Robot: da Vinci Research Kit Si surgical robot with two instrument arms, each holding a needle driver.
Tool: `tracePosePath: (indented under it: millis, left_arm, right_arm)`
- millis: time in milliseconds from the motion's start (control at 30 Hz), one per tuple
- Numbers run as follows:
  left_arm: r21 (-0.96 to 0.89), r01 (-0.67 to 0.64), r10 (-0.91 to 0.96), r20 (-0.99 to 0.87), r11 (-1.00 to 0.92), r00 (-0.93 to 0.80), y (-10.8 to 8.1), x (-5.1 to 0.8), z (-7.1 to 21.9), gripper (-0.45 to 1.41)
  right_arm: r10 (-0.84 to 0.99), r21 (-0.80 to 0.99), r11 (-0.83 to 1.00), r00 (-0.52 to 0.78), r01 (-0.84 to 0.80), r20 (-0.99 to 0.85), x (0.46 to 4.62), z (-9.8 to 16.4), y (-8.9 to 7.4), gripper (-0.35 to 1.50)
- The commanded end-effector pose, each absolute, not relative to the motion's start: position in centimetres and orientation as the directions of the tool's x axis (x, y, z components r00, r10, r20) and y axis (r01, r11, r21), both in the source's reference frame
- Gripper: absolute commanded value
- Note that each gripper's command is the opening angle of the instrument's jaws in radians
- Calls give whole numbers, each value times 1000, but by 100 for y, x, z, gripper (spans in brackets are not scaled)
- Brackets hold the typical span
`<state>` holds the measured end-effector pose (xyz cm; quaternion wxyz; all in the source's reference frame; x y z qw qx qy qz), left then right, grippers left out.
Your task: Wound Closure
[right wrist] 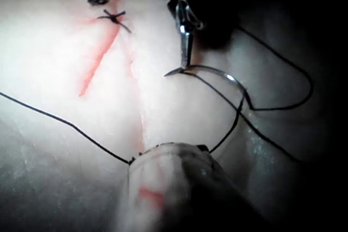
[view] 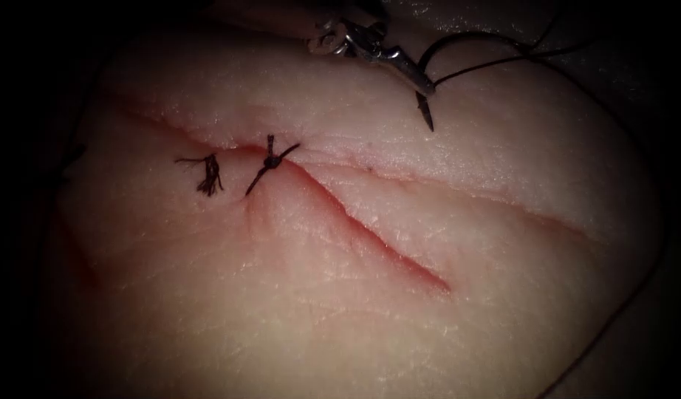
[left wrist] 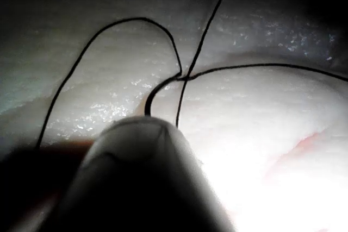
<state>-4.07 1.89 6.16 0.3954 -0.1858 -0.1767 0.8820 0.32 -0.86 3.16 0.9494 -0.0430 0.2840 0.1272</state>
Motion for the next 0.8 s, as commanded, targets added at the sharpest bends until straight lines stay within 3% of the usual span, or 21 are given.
tracePosePath:
  millis: [33,267,800]
  left_arm:
    - [-464,-630,764,-188,-623,-617,189,-416,622,73]
    - [-476,-625,765,-184,-619,-618,186,-423,629,61]
    - [-504,-616,769,-172,-605,-615,192,-440,638,60]
  right_arm:
    - [214,-22,962,800,-273,-561,41,311,-81,61]
    - [212,-31,960,793,-278,-571,43,300,-75,66]
    - [190,-11,969,770,-248,-610,66,295,-73,69]
